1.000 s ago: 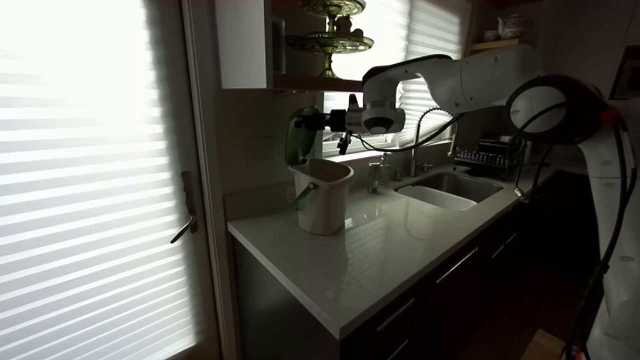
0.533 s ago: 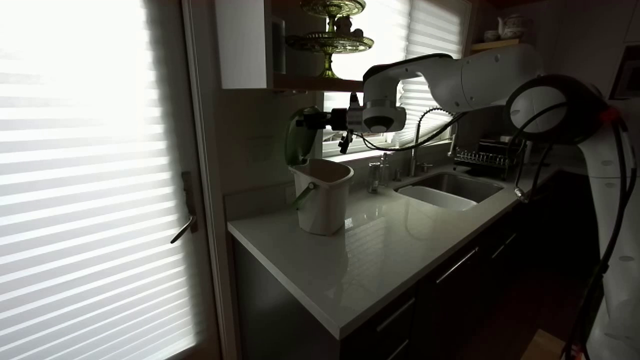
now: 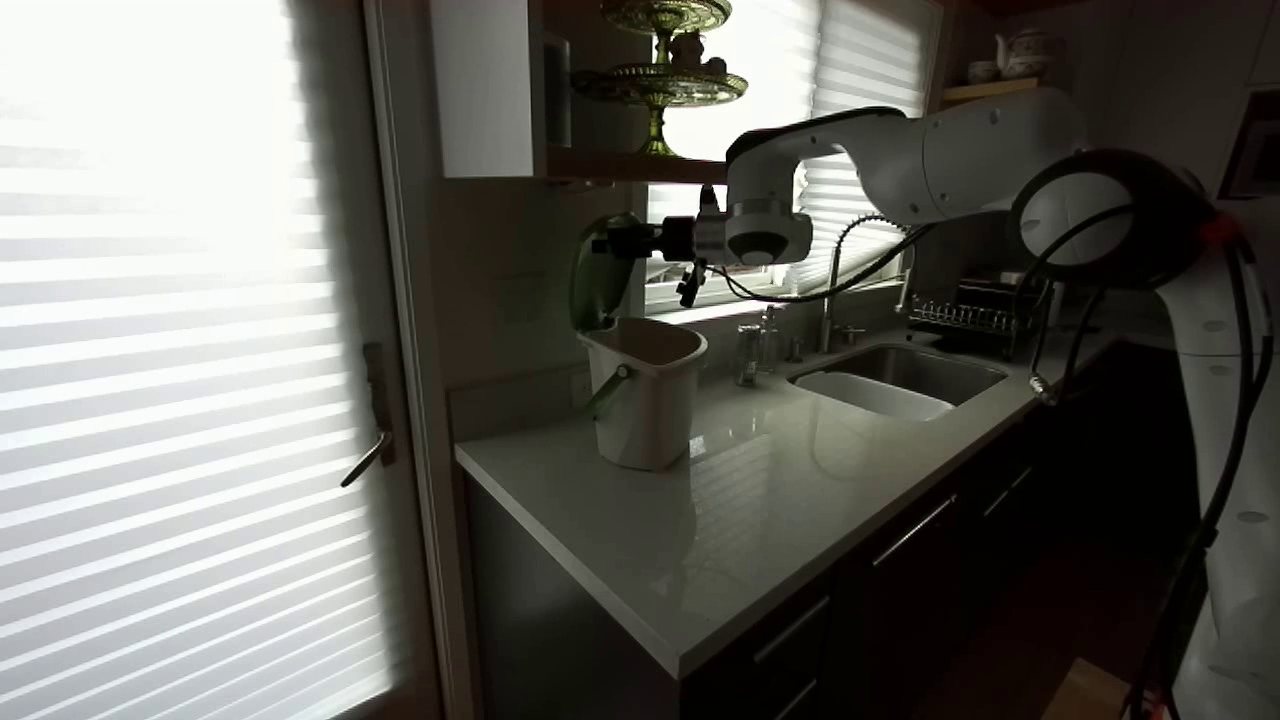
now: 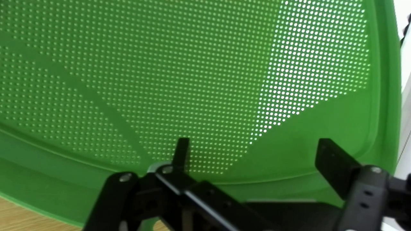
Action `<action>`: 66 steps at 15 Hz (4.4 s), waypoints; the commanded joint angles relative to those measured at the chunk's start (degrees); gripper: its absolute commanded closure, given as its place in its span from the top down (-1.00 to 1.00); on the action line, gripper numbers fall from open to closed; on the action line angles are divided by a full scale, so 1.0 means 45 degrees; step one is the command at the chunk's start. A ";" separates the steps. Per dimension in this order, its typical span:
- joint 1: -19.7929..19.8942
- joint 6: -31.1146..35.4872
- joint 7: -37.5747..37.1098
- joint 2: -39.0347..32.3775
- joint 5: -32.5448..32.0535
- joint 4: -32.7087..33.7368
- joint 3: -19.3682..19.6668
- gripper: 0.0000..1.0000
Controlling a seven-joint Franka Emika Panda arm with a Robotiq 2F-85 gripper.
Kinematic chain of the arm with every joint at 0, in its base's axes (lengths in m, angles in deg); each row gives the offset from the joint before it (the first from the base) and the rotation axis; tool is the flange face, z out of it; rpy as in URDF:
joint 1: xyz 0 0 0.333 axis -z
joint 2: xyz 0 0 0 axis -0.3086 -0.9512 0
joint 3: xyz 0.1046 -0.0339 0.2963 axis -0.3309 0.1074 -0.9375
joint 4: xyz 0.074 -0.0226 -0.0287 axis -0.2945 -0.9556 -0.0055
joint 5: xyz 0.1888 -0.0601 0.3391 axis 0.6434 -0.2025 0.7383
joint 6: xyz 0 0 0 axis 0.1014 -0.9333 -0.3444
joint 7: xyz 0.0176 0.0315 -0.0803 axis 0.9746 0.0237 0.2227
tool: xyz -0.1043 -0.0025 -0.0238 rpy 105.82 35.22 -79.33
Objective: Open the lid of the bin
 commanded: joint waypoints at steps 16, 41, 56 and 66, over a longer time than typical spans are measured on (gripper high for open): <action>-0.0983 0.2456 -0.2337 -0.2155 -0.1659 0.3232 -0.0053 1.00; -0.1707 0.2784 -1.0858 -0.1553 -0.8151 0.2252 0.1738 1.00; -0.2102 0.0716 -1.4670 0.0087 -1.1328 0.0408 0.2638 1.00; -0.0364 -0.3795 -1.9355 0.1560 -1.7983 0.0383 0.1130 1.00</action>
